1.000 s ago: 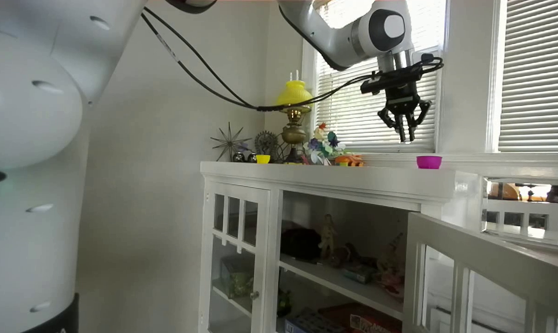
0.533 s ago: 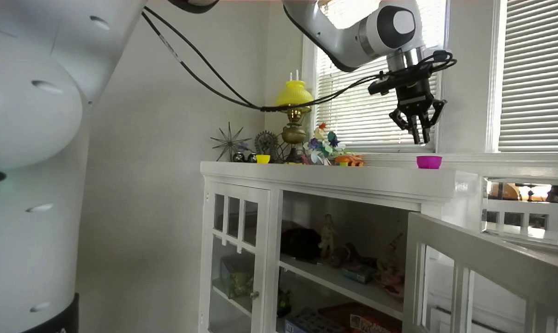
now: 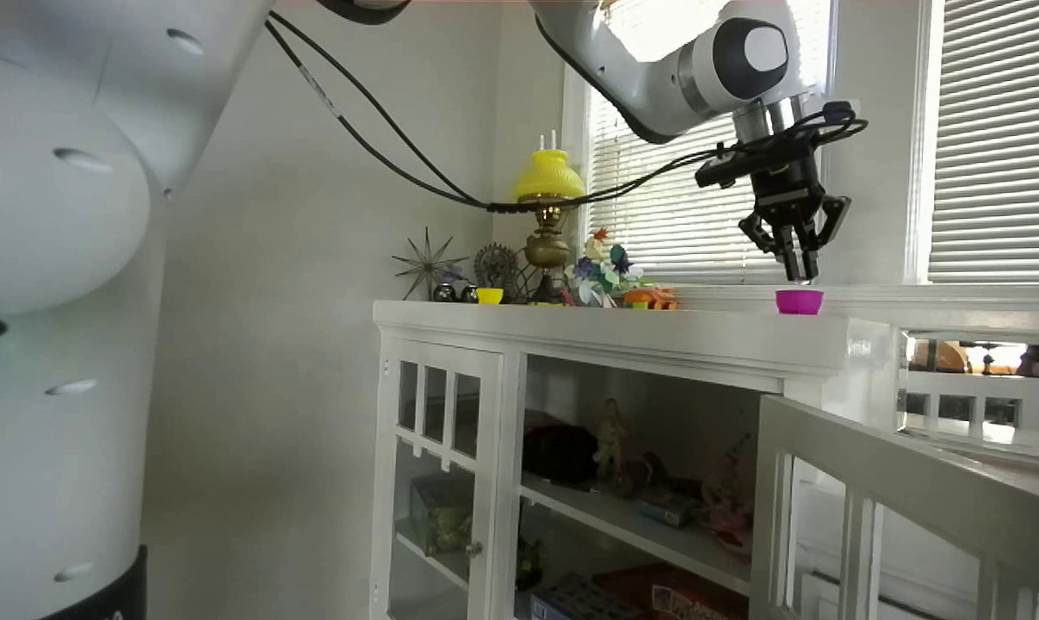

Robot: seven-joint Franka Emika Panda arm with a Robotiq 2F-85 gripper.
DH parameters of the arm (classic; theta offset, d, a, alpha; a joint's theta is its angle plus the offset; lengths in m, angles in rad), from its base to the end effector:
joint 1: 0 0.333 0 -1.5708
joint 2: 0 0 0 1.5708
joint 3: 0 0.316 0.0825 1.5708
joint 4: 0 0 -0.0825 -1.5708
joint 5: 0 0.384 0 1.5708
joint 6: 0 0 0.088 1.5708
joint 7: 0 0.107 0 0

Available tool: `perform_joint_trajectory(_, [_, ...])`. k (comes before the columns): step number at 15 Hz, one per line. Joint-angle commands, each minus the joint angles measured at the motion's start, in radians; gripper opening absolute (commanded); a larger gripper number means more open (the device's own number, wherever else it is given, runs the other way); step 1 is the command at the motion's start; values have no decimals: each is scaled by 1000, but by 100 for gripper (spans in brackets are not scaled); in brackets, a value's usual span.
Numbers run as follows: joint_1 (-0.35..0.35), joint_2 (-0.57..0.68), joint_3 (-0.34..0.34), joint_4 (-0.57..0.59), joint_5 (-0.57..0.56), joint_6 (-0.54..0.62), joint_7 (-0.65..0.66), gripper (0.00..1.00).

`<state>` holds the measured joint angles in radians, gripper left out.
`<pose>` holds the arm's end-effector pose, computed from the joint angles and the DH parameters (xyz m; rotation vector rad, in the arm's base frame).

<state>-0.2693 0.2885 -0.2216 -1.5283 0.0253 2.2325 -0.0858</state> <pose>0.6123 -0.3048 0.5407 2.8722 -0.5734 0.5869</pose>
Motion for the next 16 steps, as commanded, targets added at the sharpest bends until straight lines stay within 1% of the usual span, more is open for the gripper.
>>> perform_joint_trajectory(1, [-10,-13,7,-30,18,64,17,5])
perform_joint_trajectory(10, [-12,9,25,-27,48,133,-1,6])
perform_joint_trajectory(11, [-13,13,28,-26,51,139,-5,14])
perform_joint_trajectory(12, [-14,19,31,-25,55,145,-6,41])
perform_joint_trajectory(13, [-15,24,32,-25,58,156,-6,40])
perform_joint_trajectory(14, [-15,30,35,-23,60,166,-9,42])
perform_joint_trajectory(16, [-17,37,37,-17,63,172,-13,55])
